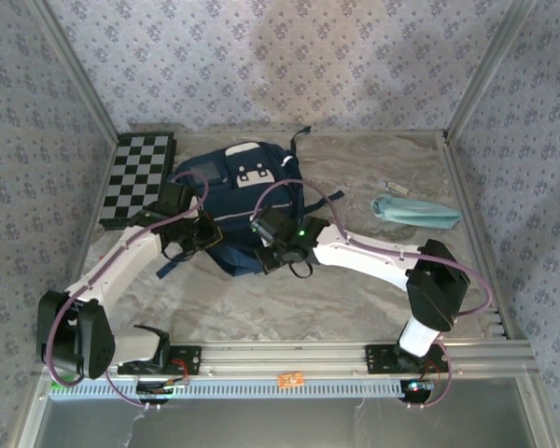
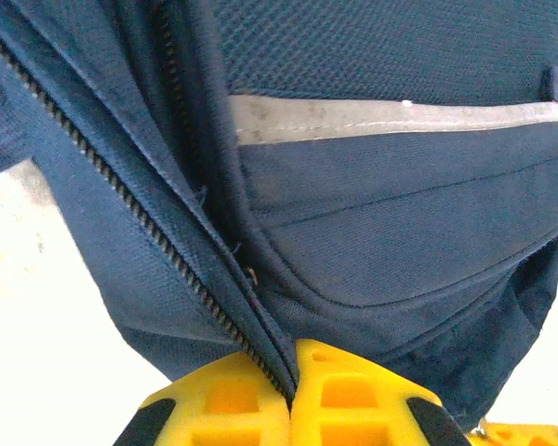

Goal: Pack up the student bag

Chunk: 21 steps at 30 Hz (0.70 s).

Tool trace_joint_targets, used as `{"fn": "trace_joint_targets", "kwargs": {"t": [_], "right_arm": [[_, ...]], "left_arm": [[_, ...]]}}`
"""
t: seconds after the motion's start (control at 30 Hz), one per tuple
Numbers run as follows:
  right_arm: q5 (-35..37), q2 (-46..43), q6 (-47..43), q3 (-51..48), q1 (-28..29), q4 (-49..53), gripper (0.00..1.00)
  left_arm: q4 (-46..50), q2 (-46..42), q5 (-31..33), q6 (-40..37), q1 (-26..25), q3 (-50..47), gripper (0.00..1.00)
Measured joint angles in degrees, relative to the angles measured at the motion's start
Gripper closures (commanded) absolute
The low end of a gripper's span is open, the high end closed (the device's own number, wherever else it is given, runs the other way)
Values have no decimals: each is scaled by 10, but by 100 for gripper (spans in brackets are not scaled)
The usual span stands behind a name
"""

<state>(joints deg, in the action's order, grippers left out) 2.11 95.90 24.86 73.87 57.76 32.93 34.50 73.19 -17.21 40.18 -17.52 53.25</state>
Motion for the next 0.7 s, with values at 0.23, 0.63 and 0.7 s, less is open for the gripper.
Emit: {"fn": "trace_joint_targets", "kwargs": {"t": [0.23,0.63,0.7], "right_arm": [[-22,12,95,17,2,-27,100],[-19,55,122,76,-45,-20,91],[-19,53,114,66,-51,-16,82]], "left_arm": [[-46,15,13,-85,22,5,100],[-41,-20,-19,-55,78,-37,67],[-41,-40,-27,-25,80,-45,58]]}}
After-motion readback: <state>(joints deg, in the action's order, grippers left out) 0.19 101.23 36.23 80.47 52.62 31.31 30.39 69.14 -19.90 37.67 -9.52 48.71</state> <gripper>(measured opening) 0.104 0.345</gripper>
